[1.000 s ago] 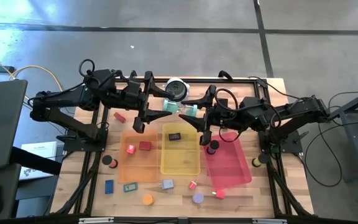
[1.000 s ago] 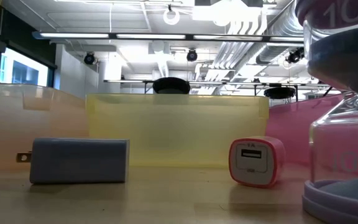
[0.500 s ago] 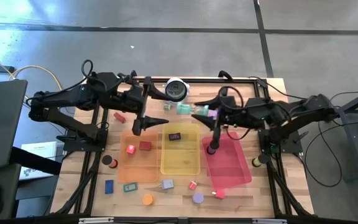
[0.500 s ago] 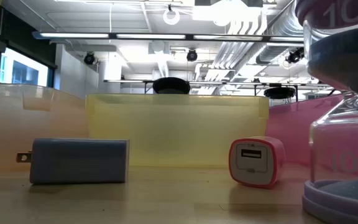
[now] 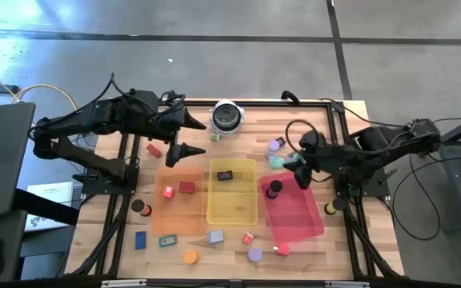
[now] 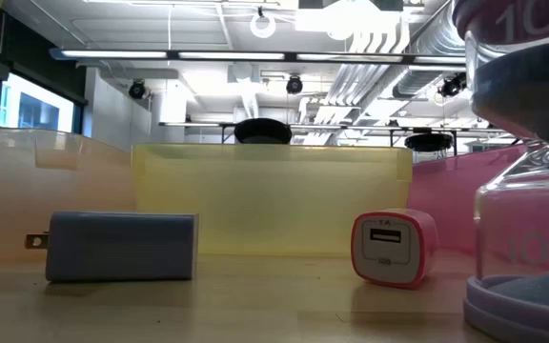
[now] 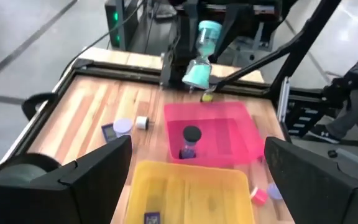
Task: Pick & Place Office items
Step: Put the blue hourglass timer into the red bin
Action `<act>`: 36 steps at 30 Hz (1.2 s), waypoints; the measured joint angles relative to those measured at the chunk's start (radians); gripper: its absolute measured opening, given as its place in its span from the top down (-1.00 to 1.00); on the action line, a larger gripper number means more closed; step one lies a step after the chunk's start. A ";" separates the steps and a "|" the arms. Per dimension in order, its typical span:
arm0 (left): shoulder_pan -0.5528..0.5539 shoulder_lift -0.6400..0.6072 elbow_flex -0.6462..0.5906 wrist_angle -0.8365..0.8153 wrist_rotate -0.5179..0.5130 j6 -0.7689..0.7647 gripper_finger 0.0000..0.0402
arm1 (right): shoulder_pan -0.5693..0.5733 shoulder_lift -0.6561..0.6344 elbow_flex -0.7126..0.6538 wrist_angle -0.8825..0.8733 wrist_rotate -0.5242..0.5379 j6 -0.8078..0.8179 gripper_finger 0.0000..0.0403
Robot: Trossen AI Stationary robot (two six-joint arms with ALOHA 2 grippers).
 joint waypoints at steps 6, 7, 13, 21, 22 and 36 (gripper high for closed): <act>0.000 0.022 0.000 -0.008 0.000 0.040 -0.79 | 0.039 0.046 0.000 -0.271 -0.113 0.261 0.14; 0.000 0.028 0.000 -0.008 0.000 0.053 -0.79 | 0.044 0.058 0.000 -0.296 -0.113 0.271 0.14; 0.000 0.064 0.000 -0.001 0.000 0.075 -0.79 | 0.053 0.135 0.000 -0.340 -0.131 0.259 0.14; 0.000 0.101 0.000 0.000 0.001 0.050 -0.79 | 0.053 0.226 -0.004 -0.442 -0.200 0.214 0.13; 0.000 0.102 0.000 -0.004 0.001 0.043 -0.79 | 0.053 0.228 -0.013 -0.438 -0.201 0.205 0.14; -0.001 0.102 0.000 -0.003 0.003 -0.004 -0.79 | 0.006 0.196 -0.286 -0.197 -0.249 0.110 0.14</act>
